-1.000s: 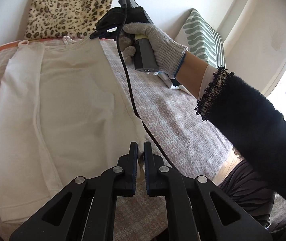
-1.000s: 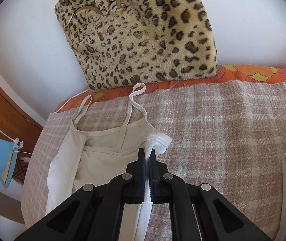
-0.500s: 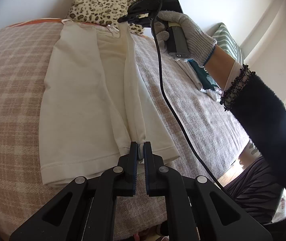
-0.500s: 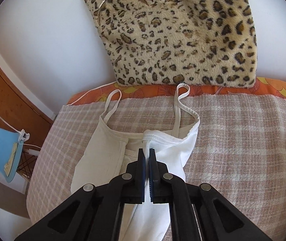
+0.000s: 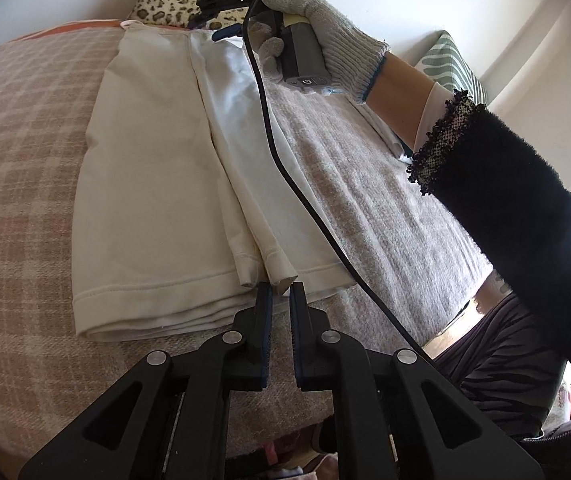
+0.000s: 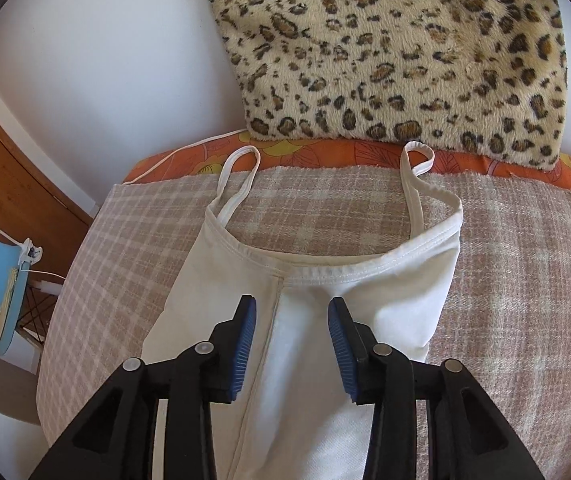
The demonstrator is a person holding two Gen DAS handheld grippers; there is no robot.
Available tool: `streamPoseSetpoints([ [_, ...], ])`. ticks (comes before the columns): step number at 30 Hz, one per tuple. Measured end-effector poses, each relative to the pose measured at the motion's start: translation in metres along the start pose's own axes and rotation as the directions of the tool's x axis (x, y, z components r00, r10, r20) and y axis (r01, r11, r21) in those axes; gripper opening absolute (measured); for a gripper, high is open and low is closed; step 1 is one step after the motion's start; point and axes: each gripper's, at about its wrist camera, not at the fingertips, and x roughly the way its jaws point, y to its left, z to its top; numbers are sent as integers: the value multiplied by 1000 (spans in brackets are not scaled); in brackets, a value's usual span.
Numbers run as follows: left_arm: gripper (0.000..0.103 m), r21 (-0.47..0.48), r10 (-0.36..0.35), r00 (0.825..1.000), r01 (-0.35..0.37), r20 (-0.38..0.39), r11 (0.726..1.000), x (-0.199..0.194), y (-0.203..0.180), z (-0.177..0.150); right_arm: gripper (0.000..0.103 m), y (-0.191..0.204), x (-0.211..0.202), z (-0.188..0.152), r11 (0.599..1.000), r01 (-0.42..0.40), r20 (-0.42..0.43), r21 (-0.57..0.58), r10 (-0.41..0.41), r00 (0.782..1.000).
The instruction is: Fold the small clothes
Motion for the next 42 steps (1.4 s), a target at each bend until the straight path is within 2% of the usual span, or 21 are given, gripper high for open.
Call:
streamPoseSetpoints([
  [3,11,9,38,998,-39,50,999,-16,1,-4,44,-1,-17,3,1000,-18,46,-1,18,999],
  [5,11,18,97,991,-99,97,995,-28,6,-8,44,0,-30,5,999,-45,79,-12,46,996],
  [9,11,-6,245,956,-248,160,969,-45,26,-17,44,13,-42,6,994,-90,95,-67,96,991],
  [11,11,-40,280,948,-277,154,960,-47,38,-22,44,22,-38,5,991,-100,80,-86,107,991],
  [16,21,-123,278,953,-263,121,957,-45,54,-30,44,46,-18,5,987,-117,29,-111,121,992],
  [20,34,-105,298,943,-285,146,953,-50,50,-31,44,63,5,11,986,-133,-41,-103,129,991],
  [22,34,-89,309,939,-299,150,950,-48,51,-26,47,71,15,13,986,-134,-71,-95,128,989],
  [24,34,-90,302,942,-292,142,952,-46,53,-24,47,82,23,15,987,-116,-94,-108,106,990],
  [27,34,-70,290,949,-283,125,956,-40,54,-24,47,95,36,19,989,-47,-131,-138,29,991],
  [30,30,-21,299,945,-299,133,954,-39,50,-26,46,102,47,17,985,3,-167,-170,-32,985],
  [32,19,15,299,944,-304,136,953,-37,47,-28,42,105,55,15,980,37,-186,-194,-74,980],
  [36,7,56,283,947,-294,153,954,-36,44,-27,28,108,68,10,972,90,-205,-215,-135,969],
  [38,5,24,249,957,-255,151,967,-39,49,-27,17,108,71,10,971,103,-202,-214,-147,968],
  [40,4,-32,216,965,-213,152,976,-44,59,-27,1,108,70,11,976,99,-200,-194,-138,970],
  [42,4,-82,196,968,-185,157,979,-50,68,-30,0,106,69,13,984,85,-197,-157,-115,974],
])
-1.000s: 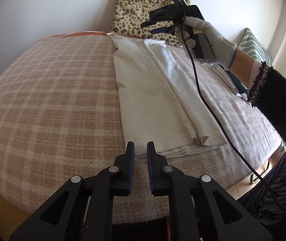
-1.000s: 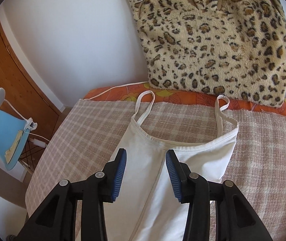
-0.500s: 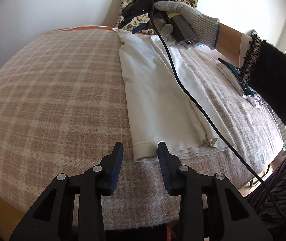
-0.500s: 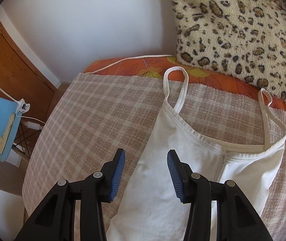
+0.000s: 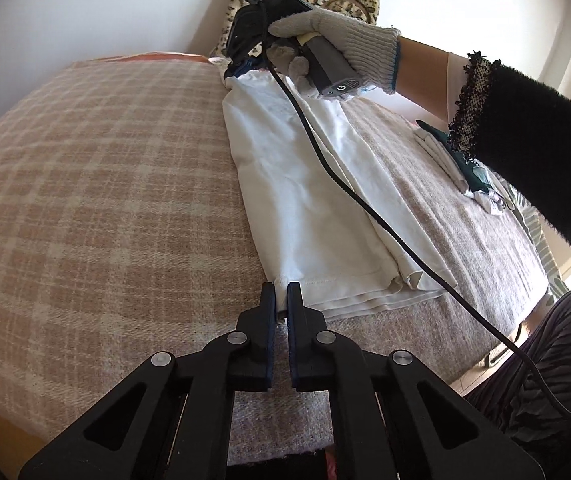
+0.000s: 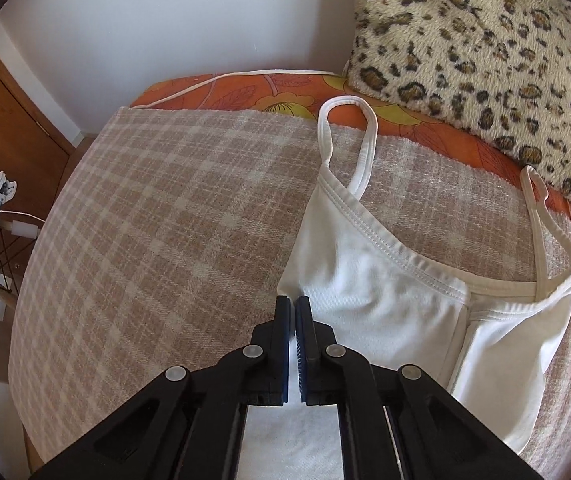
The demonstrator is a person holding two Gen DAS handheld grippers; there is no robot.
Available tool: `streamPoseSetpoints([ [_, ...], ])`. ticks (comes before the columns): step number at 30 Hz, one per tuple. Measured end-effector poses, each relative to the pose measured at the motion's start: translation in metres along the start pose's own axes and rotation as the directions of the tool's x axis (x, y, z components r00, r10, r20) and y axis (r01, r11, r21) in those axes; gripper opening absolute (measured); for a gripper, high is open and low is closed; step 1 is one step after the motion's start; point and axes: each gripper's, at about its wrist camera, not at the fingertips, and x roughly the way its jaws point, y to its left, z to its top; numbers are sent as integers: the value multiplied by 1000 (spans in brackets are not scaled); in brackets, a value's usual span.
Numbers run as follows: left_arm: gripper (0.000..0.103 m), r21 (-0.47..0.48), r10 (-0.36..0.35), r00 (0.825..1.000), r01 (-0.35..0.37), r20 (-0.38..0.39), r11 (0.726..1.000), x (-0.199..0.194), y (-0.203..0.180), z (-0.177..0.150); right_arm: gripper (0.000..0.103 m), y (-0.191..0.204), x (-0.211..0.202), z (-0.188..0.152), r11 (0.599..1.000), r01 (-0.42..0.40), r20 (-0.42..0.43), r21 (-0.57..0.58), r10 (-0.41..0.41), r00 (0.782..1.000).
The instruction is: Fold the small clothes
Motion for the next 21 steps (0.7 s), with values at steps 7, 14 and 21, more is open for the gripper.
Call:
streamPoseSetpoints([
  [7,4,-63,-13,1000,13,-3,998,-8,12,-7,0,12,6,11,1000,4,15,2,-4,1000],
  [14,9,-65,65,998,-65,-6,996,-13,13,-3,16,8,6,16,998,-62,35,24,62,997],
  [21,15,-166,72,997,-69,9,984,-27,32,2,38,-36,-77,-16,988,-143,187,56,130,974],
])
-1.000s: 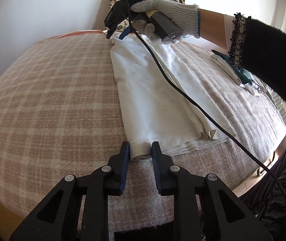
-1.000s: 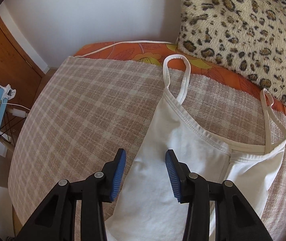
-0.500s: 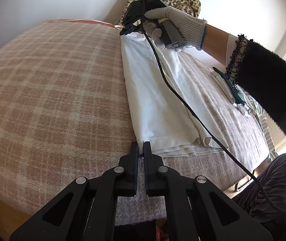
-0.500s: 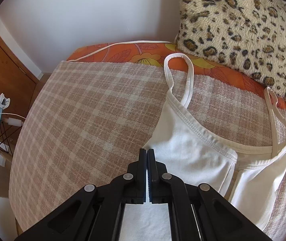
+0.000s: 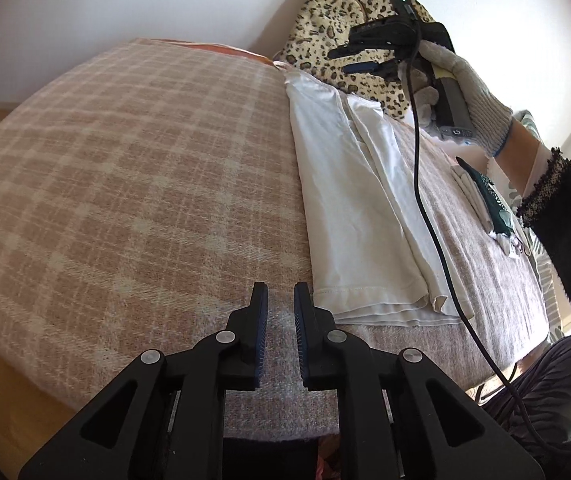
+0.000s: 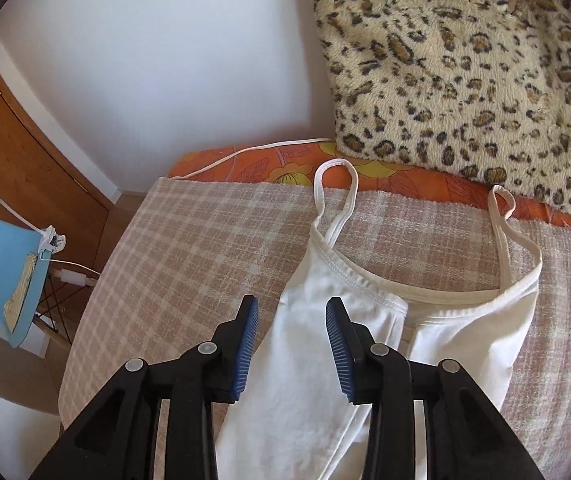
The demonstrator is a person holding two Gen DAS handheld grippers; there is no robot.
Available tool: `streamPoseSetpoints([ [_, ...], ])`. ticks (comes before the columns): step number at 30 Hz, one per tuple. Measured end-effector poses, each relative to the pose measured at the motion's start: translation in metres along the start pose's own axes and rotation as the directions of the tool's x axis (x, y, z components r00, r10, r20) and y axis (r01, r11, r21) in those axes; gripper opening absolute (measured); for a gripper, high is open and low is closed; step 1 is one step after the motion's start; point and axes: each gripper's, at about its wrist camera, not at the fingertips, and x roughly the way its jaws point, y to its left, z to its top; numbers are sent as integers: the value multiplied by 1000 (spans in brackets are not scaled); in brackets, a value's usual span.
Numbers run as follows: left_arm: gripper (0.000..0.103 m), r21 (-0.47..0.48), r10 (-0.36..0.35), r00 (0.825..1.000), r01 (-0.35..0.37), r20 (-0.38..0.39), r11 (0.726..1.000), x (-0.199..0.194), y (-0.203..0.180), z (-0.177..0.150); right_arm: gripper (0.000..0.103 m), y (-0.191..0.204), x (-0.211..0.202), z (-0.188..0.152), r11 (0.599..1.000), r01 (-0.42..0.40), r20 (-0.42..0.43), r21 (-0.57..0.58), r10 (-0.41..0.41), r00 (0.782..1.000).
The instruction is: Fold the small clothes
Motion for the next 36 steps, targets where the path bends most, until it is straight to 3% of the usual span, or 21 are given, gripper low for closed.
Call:
streamPoseSetpoints([
  [4,33,-31,-57,998,56,-32,998,-3,5,8,38,-26,-44,-47,1000,7,3,19,-7,1000],
  [11,34,-57,-182,974,176,-136,983,8,-2,30,38,-57,-89,-140,995,63,-64,72,-58,996],
  [14,34,3,-171,968,174,-181,985,16,-10,38,38,-60,-107,-180,994,66,-77,92,-59,995],
  [16,34,27,-167,963,177,-212,984,24,-12,40,38,-64,-115,-209,992,46,-97,116,-35,995],
  [20,34,-105,-239,934,218,-266,970,39,1,33,38,-66,-122,-262,986,-17,-131,168,39,991],
  [22,34,-113,-242,936,219,-256,969,36,0,32,38,-64,-121,-282,980,-72,-150,184,100,984],
  [27,30,-73,-228,942,217,-247,973,36,-9,26,38,-53,-129,-304,980,-134,-126,145,153,980],
  [29,11,-25,-197,950,197,-241,980,40,-15,26,38,-50,-128,-306,981,-141,-117,133,157,981],
  [31,8,-18,-194,953,195,-233,981,41,-15,26,25,-43,-125,-305,987,-132,-122,92,143,982],
  [33,5,-14,-195,955,197,-224,980,39,-13,27,10,-42,-120,-303,980,-170,-135,102,183,974],
  [36,4,6,-190,964,194,-187,981,29,-9,29,3,-41,-120,-307,980,-170,-136,102,183,974],
])
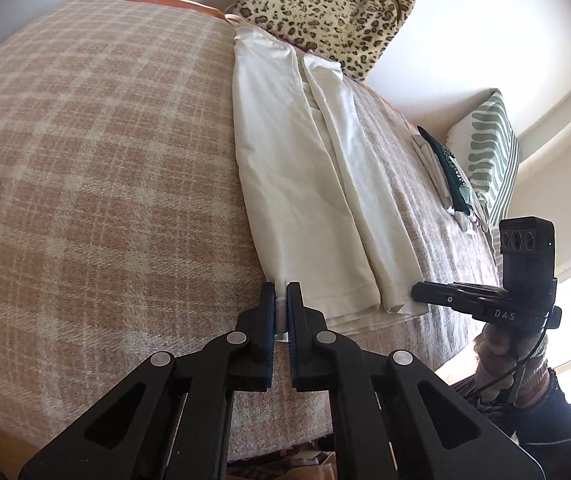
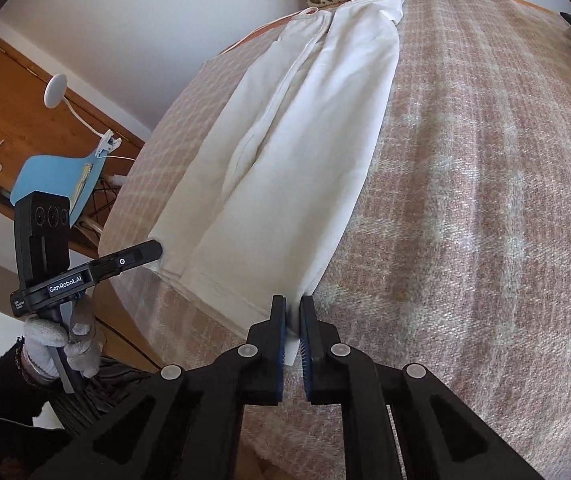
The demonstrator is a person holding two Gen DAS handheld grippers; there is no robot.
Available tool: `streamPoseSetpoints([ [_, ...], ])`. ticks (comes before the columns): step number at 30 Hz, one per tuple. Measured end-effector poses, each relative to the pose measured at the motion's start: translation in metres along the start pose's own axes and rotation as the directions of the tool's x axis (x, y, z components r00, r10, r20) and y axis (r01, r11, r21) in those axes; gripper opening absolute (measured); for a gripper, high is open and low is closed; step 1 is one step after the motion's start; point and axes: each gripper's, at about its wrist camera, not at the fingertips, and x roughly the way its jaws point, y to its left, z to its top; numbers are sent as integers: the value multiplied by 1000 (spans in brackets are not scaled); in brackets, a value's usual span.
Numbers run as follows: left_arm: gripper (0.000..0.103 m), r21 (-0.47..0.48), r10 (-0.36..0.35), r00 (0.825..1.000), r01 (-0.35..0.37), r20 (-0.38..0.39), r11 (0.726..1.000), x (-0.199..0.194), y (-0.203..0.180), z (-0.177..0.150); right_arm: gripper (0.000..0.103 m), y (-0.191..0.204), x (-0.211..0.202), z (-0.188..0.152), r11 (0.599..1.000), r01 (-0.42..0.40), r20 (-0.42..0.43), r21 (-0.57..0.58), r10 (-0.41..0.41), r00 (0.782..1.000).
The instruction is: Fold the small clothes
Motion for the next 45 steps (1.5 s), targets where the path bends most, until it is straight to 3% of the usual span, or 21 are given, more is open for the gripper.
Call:
streamPoseSetpoints([
  [3,4,6,-3,1000,3,6,1000,-4,5,-4,1,2,-10,-5,999,-51,20,4,51,999],
  [7,4,25,1,999,0,-33,1000,6,3,-12,1,0,-9,-12,1000,-11,6,-25,11,1000],
  [15,4,85,24,1000,-23,-17,996,1,-11,-16,1,-6,-15,-18,999,0,13,-34,0,1000],
  [16,4,84,31,999,-28,-39,996,4,-10,-16,5,-7,-13,-19,999,20,4,-48,-20,1000],
  [18,7,75,43,998,-39,-52,996,2,-7,-14,13,-10,-14,-17,999,-28,-15,-34,28,1000],
  [19,9,72,60,998,-57,-38,996,-2,-7,-12,29,-12,-18,-15,999,-35,-13,-33,34,999],
  [22,9,62,96,994,-99,54,993,-23,-5,-4,37,-14,-44,-5,998,-20,77,-64,25,997],
  [25,9,89,76,988,-89,136,992,-35,-16,9,37,-18,-66,16,998,-21,161,-61,30,987],
  [28,9,182,40,988,-67,146,981,-29,-46,15,37,-31,-79,46,1000,-24,217,-19,27,976],
  [30,9,229,-11,994,-15,112,973,-18,-65,17,37,-35,-79,70,1000,-5,233,-13,8,972],
  [34,9,314,-54,997,33,59,949,9,-99,19,37,-38,-68,125,991,110,278,-72,-86,957],
  [40,9,369,-75,995,96,-73,924,58,-125,11,37,-83,-35,202,996,94,275,-4,-89,957],
  [45,9,373,-77,986,129,-150,919,81,-128,6,37,-104,-8,240,997,61,266,41,-69,962],
])
